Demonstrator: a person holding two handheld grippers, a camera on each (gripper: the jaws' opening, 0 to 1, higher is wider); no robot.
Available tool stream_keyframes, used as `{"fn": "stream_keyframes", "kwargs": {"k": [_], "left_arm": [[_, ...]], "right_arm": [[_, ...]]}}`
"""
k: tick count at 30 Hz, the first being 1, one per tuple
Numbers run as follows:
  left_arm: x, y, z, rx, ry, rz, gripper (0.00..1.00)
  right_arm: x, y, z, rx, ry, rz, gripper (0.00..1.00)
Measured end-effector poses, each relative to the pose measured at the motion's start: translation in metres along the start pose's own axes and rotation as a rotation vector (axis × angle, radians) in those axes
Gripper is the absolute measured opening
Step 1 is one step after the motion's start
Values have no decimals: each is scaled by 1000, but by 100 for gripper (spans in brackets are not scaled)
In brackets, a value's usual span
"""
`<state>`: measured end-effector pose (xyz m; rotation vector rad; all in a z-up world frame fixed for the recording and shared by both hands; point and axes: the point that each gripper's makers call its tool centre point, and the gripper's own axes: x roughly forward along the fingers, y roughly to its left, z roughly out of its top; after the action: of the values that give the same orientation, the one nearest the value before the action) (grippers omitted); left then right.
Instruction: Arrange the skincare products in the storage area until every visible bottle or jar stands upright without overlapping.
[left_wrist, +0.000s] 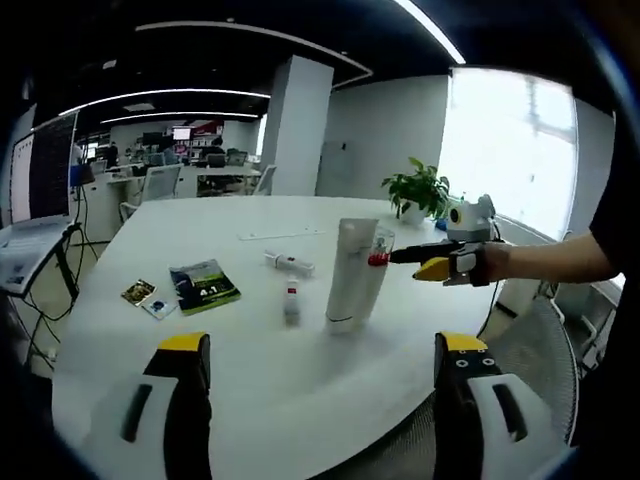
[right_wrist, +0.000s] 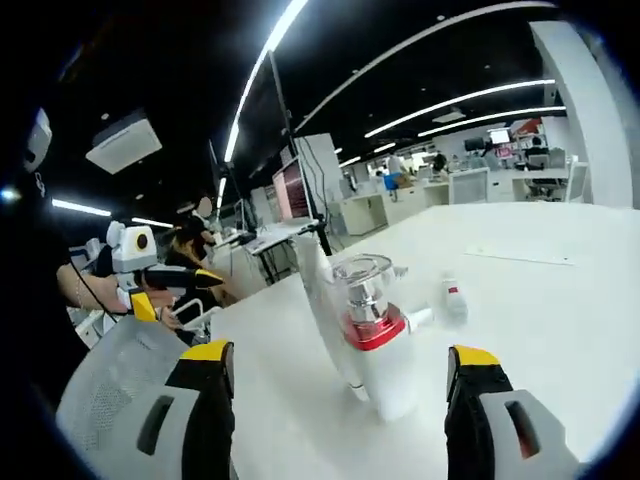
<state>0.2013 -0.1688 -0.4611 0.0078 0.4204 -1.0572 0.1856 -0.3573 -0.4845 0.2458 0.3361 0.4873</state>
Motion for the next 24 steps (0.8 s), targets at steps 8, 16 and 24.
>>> {"fn": "stream_keyframes", "kwargs": {"k": [8,16,24], "left_arm": [[0,6,-1,-44,2,-5,86],[0,5,-3,-66,8,-4,86],[0,5,-3,-84,11,0,86]], "right_arm": [[-21,10,10,59,-53,-72,99],[-58,19,10,97,-59,-199,99],[-76,38,-3,74,-48,-283,99]]}}
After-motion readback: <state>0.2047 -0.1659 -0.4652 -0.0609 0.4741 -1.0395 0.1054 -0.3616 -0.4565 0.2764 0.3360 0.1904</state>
